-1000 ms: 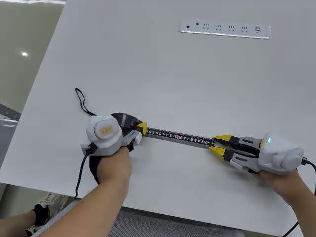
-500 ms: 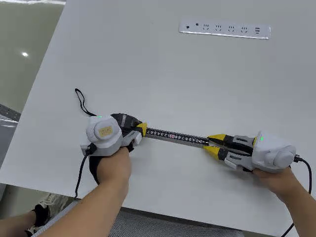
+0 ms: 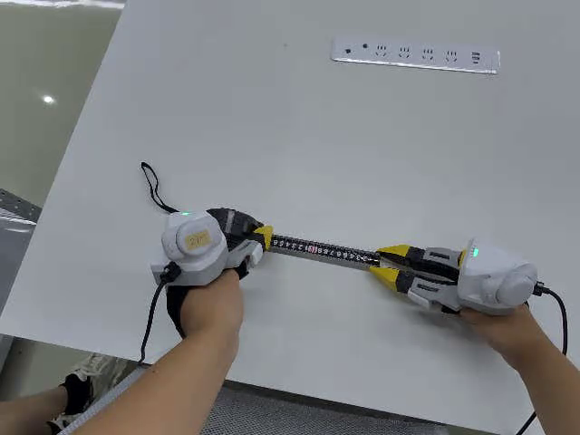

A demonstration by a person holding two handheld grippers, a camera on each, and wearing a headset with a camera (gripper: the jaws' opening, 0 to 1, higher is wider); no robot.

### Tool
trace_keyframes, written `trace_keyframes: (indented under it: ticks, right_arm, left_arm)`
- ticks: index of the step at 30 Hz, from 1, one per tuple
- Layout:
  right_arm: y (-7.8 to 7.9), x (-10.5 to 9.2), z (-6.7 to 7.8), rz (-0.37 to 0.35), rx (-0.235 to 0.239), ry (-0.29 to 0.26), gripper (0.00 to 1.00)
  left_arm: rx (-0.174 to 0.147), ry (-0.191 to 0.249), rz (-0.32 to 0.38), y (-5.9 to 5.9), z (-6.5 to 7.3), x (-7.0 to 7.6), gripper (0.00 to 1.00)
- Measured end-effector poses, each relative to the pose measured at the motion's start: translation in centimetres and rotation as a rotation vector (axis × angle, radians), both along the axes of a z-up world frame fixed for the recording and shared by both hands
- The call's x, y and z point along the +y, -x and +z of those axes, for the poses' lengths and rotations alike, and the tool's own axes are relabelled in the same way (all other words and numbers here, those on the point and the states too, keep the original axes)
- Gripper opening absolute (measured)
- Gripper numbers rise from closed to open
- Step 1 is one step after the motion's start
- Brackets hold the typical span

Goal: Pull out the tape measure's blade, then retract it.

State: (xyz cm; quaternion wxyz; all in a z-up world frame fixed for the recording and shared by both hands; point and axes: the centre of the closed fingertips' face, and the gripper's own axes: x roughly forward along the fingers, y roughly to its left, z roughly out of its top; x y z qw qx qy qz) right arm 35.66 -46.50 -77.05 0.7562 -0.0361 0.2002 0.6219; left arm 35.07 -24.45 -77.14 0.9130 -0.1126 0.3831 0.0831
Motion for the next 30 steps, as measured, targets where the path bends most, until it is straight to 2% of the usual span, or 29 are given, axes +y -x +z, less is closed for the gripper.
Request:
trace_keyframes:
  ticks: [14,30]
  right_arm:
    - [0.1,2.4,0.0,0.031,-0.002,-0.005,0.14]
    - [0.1,3.9,-0.1,0.043,0.003,-0.008,0.14]
  left_arm:
    - [0.001,0.001,0.002,0.0,0.0,0.0,0.66]
    - [0.003,0.005,0.003,0.0,0.0,0.0,0.66]
